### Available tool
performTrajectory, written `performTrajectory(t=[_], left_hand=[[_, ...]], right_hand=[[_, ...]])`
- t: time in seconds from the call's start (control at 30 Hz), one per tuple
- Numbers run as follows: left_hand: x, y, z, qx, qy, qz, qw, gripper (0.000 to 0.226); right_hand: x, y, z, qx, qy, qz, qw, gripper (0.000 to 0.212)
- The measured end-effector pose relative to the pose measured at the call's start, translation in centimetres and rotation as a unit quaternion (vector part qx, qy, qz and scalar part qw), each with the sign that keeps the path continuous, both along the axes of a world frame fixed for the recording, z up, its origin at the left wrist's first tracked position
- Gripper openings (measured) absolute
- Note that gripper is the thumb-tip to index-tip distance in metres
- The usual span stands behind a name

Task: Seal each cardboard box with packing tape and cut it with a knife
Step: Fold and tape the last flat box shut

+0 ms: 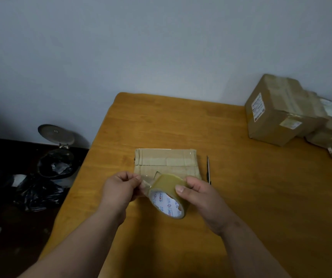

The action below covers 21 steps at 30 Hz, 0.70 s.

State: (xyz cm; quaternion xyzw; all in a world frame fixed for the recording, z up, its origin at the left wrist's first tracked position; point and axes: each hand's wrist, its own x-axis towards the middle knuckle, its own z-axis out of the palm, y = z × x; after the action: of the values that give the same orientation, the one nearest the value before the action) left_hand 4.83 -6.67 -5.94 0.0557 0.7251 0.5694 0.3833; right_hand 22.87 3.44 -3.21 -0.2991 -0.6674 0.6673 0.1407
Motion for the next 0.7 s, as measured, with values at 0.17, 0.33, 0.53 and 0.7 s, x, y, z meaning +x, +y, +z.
performTrajectory(t=[0.17, 0.33, 0.53, 0.7], left_hand=[[1.0, 0.3, -0.2, -0.036, 0.123, 0.058, 0.99, 0.015], [-0.2, 0.4, 0.2, -0.007, 0.104, 0.141, 0.984, 0.009], [-0.3, 1.0, -0.9, -0.012, 0.083, 0.145, 0.986, 0.004], [-0.2, 1.5, -2.0, -0.052, 0.118, 0.157, 0.979, 0.013]], right_hand=[[0.2, 0.9, 0.0, 0.122, -0.081, 0.049, 0.988, 0.031], [1.2, 2.3, -1.1, 0.237, -0.235, 0.05, 0.941, 0.036], [1.6, 3.8, 0.3, 0.036, -0.151, 0.001, 0.988, 0.058], [1.4, 5.3, 0.5, 0.019, -0.149, -0.006, 0.989, 0.04]])
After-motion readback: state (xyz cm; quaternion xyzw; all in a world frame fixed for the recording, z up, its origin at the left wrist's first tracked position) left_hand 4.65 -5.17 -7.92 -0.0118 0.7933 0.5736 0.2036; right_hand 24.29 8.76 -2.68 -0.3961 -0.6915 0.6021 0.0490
